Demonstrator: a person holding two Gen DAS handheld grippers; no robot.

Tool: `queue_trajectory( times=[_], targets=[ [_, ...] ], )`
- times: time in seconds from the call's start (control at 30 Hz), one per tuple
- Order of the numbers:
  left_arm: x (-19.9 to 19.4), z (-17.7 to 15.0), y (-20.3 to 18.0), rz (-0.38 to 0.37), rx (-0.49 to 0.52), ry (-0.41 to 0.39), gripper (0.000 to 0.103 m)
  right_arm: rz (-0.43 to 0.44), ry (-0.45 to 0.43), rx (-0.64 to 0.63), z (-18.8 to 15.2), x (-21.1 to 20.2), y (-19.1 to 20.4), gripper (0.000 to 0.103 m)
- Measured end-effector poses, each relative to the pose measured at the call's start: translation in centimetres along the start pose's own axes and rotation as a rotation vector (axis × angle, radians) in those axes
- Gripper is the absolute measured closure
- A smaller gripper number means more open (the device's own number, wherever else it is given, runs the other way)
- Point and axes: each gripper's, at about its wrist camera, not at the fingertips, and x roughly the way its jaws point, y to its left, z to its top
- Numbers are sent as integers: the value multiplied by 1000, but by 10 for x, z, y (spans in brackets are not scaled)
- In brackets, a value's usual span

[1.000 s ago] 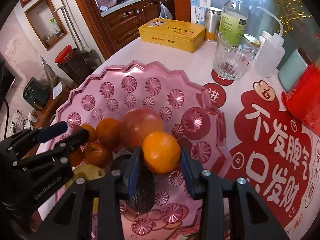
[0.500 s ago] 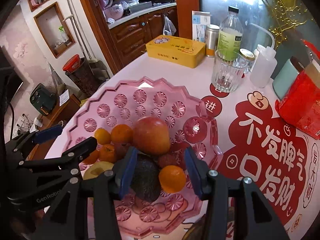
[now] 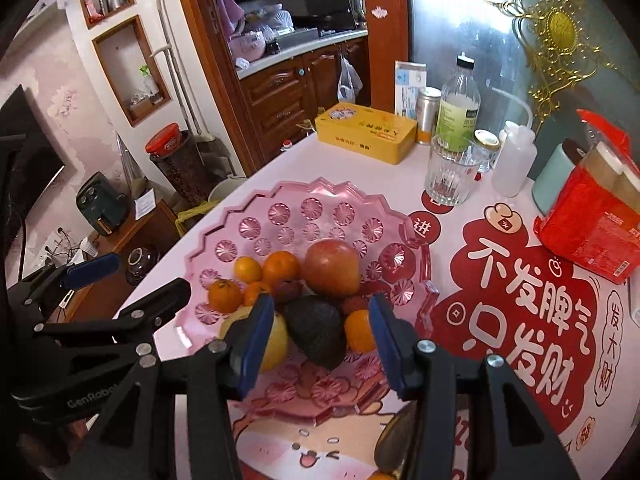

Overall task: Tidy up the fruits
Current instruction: 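Move both grippers back toward the dark banana and last orange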

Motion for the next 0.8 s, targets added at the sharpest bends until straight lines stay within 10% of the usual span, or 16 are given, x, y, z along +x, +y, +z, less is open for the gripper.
queue_trajectory(
  times=[0.8],
  targets=[
    [-136, -65, -50, 15, 24, -128, 12, 2, -131, -36, -60, -130, -13, 53]
  ],
)
